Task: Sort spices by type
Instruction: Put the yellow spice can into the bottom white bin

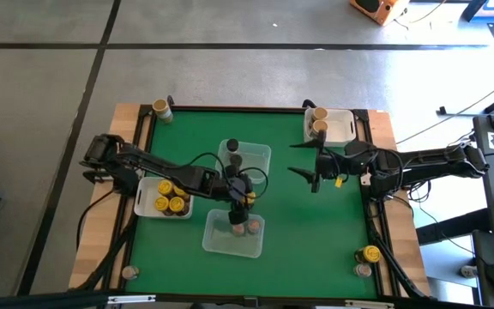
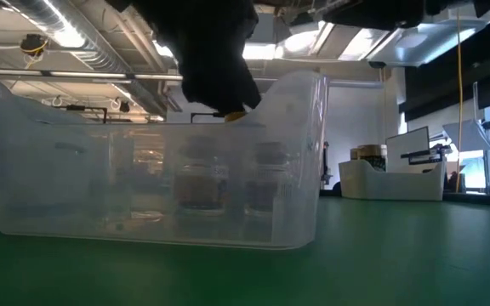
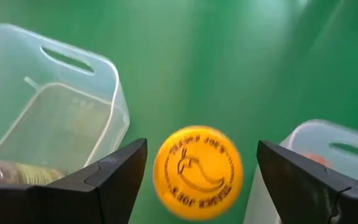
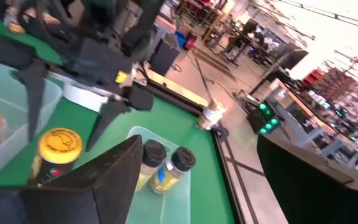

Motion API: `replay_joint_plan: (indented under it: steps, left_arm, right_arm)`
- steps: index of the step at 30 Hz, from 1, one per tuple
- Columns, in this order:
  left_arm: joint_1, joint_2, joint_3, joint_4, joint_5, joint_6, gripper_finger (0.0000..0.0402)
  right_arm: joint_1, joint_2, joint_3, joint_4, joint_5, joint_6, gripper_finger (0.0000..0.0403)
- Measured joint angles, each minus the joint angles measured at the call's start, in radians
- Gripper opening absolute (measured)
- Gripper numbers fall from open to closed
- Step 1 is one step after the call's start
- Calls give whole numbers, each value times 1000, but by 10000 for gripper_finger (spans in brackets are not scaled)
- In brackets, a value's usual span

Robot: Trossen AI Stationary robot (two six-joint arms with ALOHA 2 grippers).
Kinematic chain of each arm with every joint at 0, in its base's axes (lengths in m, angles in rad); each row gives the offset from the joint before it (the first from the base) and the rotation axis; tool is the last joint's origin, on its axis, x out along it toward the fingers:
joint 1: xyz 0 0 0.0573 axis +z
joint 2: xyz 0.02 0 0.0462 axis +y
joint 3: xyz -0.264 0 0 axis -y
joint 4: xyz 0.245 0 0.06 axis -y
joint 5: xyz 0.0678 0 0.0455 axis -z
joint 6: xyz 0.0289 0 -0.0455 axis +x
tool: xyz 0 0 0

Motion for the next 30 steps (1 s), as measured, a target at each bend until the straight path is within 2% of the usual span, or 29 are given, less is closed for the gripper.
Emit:
replay_joint_plan:
  steps: [5,15,18,23,30]
  left_arm:
    - [3,22,-44,87,0,5,301]
    - [12,46,-46,105,5,44,301]
    - [14,46,-46,126,6,68,282]
    - [20,56,-46,121,37,98,221]
    - [18,38,-46,105,39,70,221]
  right_arm:
    - [0,0,0,2,-61,0,317]
    - [0,0,0,2,-63,0,317]
    - [0,0,0,2,-63,0,317]
    - [0,0,0,1,-62,0,317]
    - [0,0,0,-3,-61,0,317]
